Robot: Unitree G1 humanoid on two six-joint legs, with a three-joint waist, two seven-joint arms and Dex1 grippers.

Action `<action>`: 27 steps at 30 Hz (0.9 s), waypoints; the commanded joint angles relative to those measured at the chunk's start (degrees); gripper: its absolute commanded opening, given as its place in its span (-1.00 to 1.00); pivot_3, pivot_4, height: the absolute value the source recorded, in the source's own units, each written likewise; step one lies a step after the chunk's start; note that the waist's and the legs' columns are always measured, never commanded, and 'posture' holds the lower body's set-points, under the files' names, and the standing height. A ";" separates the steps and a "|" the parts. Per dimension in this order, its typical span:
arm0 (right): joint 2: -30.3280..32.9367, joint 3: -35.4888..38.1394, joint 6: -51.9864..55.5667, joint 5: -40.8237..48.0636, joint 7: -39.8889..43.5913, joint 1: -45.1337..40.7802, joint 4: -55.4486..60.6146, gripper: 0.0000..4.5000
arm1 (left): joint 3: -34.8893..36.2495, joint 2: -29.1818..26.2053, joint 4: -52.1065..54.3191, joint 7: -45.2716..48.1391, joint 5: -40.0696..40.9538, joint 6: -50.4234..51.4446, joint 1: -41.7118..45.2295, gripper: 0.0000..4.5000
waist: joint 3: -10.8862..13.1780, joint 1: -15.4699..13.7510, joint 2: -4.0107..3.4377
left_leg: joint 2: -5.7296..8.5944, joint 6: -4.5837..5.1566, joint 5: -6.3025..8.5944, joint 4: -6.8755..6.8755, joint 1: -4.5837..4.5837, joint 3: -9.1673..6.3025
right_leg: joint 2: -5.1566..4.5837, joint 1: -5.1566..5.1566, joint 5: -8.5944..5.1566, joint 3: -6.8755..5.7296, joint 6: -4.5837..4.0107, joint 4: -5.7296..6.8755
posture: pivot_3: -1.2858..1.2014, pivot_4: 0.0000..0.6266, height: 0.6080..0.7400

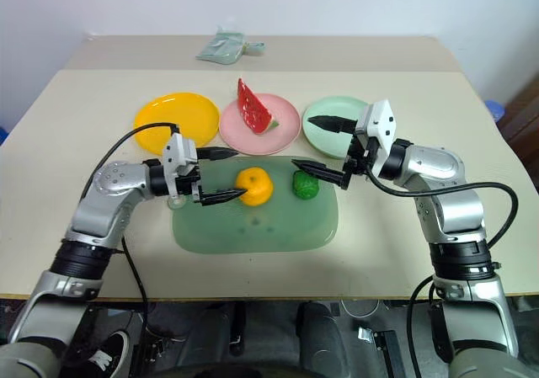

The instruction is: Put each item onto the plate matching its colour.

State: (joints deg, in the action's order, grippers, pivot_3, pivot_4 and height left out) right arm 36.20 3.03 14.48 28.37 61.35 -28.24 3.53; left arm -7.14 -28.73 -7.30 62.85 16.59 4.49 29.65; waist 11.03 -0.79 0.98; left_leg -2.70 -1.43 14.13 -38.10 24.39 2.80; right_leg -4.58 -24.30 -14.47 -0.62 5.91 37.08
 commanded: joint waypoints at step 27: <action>-1.67 -0.01 -2.92 -1.70 -3.15 -2.30 0.48 1.00 | 20.26 3.01 -17.58 -31.67 -0.51 1.50 14.53 0.33 | -0.02 0.15 -0.01 | 0.00 0.01 0.00 -0.01 -0.01 -0.03 | 0.01 0.00 0.01 0.00 0.02 0.04 | 0.03 -0.52 1.00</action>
State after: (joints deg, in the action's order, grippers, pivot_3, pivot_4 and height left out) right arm 34.71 2.78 12.96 27.02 58.04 -28.79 3.83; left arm 11.99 -25.53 -22.52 34.48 17.72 8.22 42.70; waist 11.02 -0.64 0.97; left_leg -2.70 -1.43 14.13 -38.11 24.38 2.77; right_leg -4.57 -24.30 -14.46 -0.62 5.93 37.12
